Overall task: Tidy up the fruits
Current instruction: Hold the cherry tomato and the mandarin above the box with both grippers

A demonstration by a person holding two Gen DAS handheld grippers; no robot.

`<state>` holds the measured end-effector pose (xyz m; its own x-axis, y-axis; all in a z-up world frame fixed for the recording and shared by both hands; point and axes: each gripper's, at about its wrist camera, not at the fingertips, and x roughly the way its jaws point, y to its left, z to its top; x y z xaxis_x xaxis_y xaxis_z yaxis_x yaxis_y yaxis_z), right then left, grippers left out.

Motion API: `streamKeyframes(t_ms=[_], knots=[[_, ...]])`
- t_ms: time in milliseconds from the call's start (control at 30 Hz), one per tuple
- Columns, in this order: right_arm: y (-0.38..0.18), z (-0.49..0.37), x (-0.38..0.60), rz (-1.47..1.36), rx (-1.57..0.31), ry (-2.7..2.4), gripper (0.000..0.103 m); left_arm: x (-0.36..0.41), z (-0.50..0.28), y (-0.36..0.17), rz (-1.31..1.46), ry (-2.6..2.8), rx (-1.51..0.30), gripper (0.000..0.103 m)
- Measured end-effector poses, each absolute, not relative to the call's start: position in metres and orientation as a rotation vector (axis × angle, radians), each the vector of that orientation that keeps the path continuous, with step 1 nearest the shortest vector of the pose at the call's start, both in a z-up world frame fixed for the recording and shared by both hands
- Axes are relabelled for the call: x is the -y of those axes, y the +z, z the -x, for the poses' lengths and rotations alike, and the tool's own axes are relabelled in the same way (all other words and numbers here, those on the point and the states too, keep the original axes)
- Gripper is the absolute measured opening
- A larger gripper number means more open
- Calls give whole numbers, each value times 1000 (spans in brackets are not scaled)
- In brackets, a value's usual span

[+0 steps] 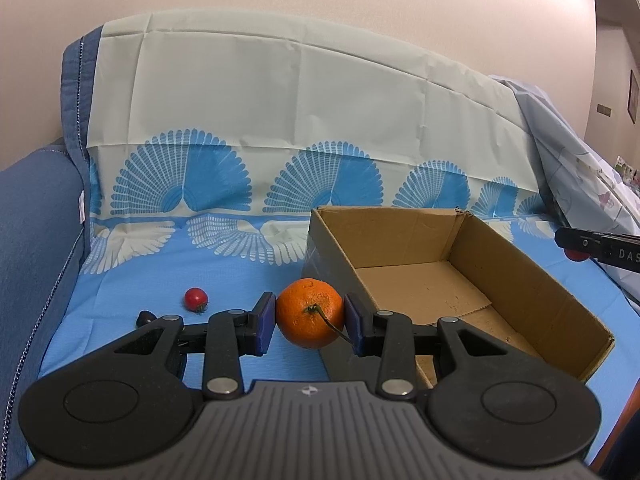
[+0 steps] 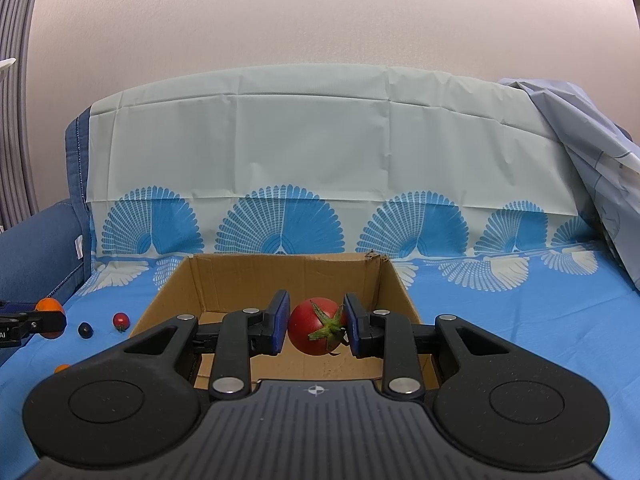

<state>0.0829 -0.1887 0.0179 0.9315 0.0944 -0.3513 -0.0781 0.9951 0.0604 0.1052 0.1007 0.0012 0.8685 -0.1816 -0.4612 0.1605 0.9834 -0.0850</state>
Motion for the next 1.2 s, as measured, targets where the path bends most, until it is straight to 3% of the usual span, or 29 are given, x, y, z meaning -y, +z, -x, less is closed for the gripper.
streamKeyframes(t_ms=[1200], knots=[[14, -90, 176, 32, -357, 77, 31, -53, -88, 13, 53, -302, -349, 41]])
